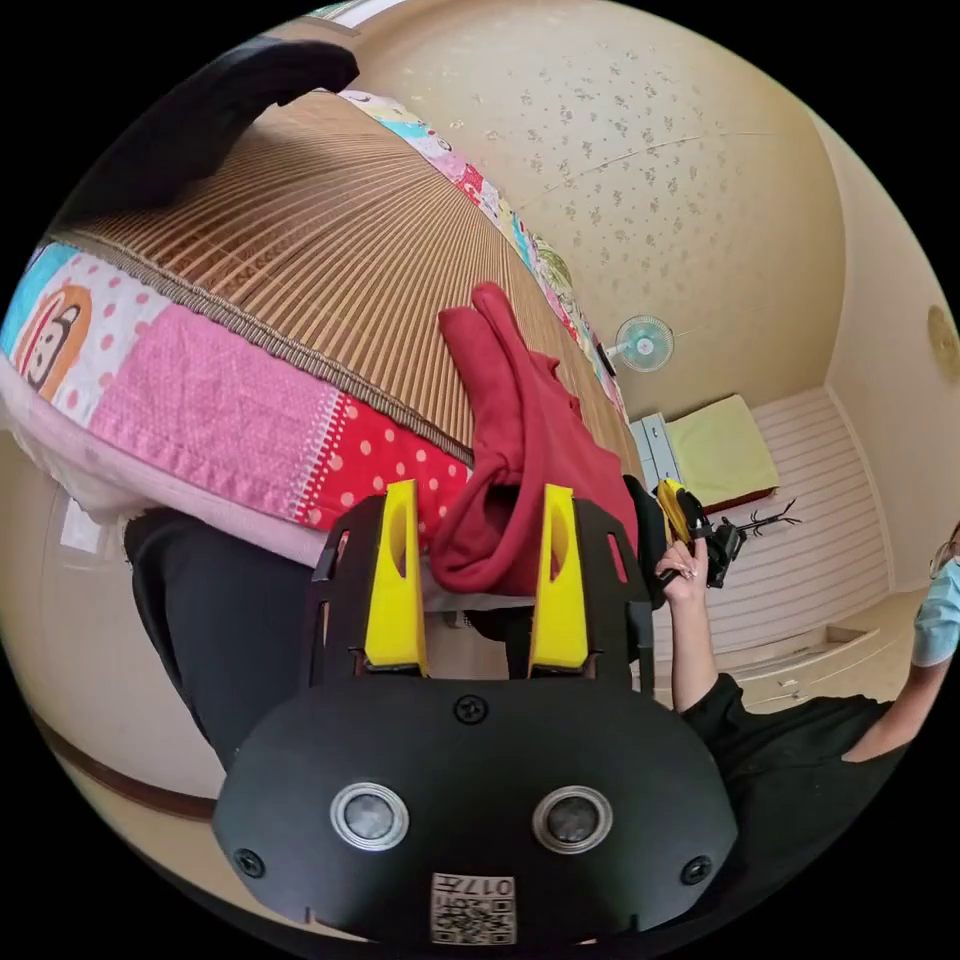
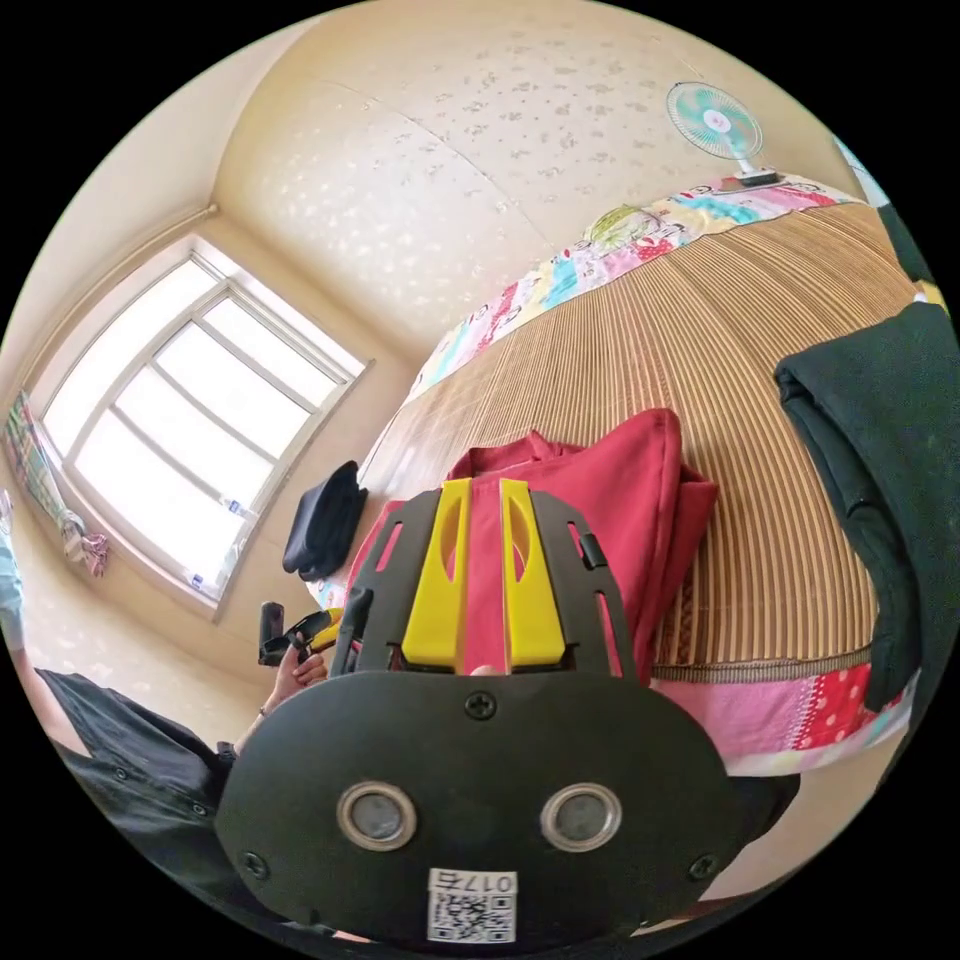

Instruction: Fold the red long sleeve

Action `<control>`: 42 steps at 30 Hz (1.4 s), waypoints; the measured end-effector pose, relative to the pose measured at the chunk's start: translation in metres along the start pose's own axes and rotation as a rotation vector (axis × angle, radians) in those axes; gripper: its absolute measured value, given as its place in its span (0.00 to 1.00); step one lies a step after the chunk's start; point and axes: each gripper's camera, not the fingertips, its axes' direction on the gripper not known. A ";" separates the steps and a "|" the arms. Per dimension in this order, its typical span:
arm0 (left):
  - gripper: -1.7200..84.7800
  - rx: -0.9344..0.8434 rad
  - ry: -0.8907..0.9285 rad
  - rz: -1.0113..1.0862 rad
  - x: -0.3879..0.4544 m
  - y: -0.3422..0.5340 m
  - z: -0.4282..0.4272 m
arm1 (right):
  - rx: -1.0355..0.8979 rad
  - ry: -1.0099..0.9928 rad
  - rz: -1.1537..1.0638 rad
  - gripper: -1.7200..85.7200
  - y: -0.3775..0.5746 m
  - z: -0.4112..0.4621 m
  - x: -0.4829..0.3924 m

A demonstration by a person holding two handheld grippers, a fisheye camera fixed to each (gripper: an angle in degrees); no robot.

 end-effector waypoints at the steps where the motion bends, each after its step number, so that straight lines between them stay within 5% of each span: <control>1: 0.22 -0.017 0.014 -0.008 0.001 0.002 0.004 | -0.010 -0.017 0.009 0.07 0.004 0.013 -0.004; 8: 0.13 -0.042 0.049 -0.072 0.004 0.028 0.021 | -0.189 -0.056 -0.080 0.12 0.016 0.108 -0.065; 11: 0.09 -0.059 0.141 -0.077 0.016 0.028 0.019 | -0.351 -0.049 -0.207 0.14 0.017 0.169 -0.116; 15: 0.08 -0.021 0.035 0.075 0.079 0.034 0.009 | -0.634 -0.094 -0.315 0.19 0.010 0.263 -0.186; 27: 0.08 -0.021 -0.215 0.304 0.195 0.057 0.051 | -1.075 0.608 -0.702 0.21 0.042 0.433 -0.272; 29: 0.09 -0.026 -0.195 0.312 0.193 0.062 0.048 | -1.056 0.608 -0.739 0.18 0.040 0.424 -0.267; 35: 0.16 0.032 0.060 0.344 0.160 0.080 0.003 | -0.736 0.129 -0.544 0.14 -0.040 0.273 -0.193; 37: 0.17 -0.004 0.052 0.323 0.145 0.080 0.000 | -0.548 -0.073 -0.428 0.14 -0.061 0.184 -0.129; 42: 0.18 -0.144 0.143 0.237 0.098 0.077 0.019 | -0.239 -0.172 -0.237 0.14 -0.049 0.043 0.014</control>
